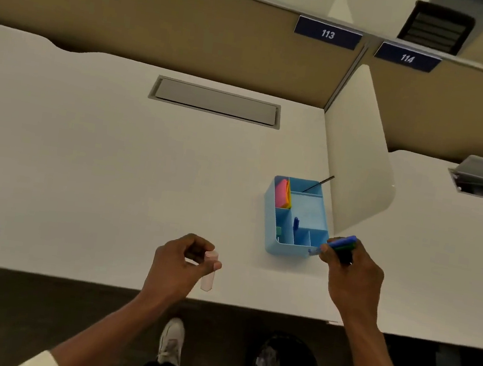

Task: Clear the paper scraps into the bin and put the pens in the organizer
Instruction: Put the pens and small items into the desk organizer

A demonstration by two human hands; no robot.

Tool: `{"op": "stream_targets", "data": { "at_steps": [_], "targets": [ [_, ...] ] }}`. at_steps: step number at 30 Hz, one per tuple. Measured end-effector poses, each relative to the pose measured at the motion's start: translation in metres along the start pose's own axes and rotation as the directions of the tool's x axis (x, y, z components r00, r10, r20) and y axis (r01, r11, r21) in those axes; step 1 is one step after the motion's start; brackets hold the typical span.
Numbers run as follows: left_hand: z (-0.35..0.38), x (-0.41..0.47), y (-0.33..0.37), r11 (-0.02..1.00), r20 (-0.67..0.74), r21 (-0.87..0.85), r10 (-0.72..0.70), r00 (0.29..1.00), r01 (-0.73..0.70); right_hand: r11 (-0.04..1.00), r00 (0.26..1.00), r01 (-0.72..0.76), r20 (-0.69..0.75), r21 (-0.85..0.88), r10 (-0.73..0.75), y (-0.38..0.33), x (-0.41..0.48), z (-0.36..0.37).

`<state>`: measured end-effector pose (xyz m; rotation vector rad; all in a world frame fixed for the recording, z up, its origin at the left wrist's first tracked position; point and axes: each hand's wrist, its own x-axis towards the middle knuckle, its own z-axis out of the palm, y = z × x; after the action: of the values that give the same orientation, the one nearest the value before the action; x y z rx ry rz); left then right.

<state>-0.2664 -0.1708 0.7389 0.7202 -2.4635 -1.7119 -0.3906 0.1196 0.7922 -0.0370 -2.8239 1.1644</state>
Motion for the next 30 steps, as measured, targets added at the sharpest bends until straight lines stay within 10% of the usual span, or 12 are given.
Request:
{"op": "stream_targets", "data": {
  "at_steps": [30],
  "targets": [
    [0.073, -0.021, 0.016, 0.987, -0.224, -0.03, -0.161, 0.961, 0.159, 0.916, 0.902, 0.287, 0.401, -0.282, -0.159, 0.056, 0.071, 0.064]
  ]
}}
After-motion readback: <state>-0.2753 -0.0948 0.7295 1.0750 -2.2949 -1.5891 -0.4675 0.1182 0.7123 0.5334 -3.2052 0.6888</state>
